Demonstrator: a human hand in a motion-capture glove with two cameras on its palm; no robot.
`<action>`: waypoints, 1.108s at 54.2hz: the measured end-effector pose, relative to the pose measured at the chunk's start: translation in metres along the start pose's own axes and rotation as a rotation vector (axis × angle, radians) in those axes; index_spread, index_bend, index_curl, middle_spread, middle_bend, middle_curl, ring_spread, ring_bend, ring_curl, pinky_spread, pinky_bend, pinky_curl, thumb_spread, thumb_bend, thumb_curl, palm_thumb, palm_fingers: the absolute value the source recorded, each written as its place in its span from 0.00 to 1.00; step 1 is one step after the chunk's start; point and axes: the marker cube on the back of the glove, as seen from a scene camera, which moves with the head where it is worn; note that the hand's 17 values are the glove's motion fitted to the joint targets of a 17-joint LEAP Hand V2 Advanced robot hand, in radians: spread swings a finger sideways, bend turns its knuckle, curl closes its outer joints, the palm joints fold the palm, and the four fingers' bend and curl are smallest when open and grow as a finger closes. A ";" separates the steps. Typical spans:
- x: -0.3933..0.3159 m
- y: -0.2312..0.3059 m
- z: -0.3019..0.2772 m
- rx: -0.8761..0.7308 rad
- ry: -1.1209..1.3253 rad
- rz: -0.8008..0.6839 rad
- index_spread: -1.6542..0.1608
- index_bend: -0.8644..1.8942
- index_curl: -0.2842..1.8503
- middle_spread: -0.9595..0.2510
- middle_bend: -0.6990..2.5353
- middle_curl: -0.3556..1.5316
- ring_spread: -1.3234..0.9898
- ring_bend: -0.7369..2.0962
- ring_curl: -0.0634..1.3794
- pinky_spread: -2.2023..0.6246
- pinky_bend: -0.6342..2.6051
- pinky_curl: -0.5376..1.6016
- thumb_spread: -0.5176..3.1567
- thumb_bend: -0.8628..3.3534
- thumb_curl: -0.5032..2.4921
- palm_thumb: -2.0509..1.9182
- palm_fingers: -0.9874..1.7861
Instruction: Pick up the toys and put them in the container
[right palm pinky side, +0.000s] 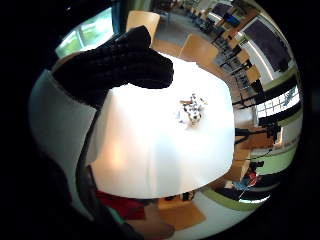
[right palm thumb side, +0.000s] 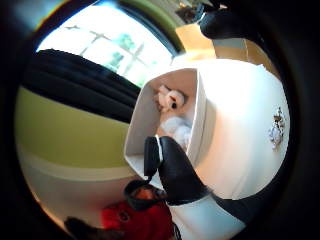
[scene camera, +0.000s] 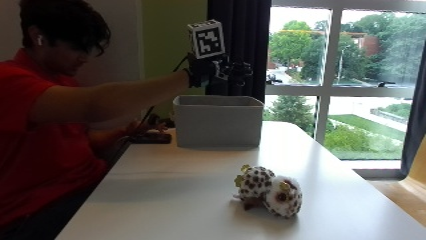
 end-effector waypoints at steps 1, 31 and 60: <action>0.000 0.000 0.000 0.000 -0.001 0.000 0.69 0.40 0.36 0.72 0.27 0.36 0.59 0.33 0.25 0.80 0.52 0.40 0.45 0.20 0.27 0.51 0.37; -0.002 0.004 -0.007 0.022 -0.006 0.003 0.68 0.41 0.36 0.72 0.27 0.35 0.59 0.33 0.24 0.80 0.52 0.40 0.46 0.20 0.27 0.51 0.38; 0.000 0.003 -0.004 0.017 0.041 0.088 0.68 0.41 0.36 0.72 0.27 0.35 0.59 0.33 0.24 0.80 0.51 0.40 0.46 0.20 0.27 0.51 0.38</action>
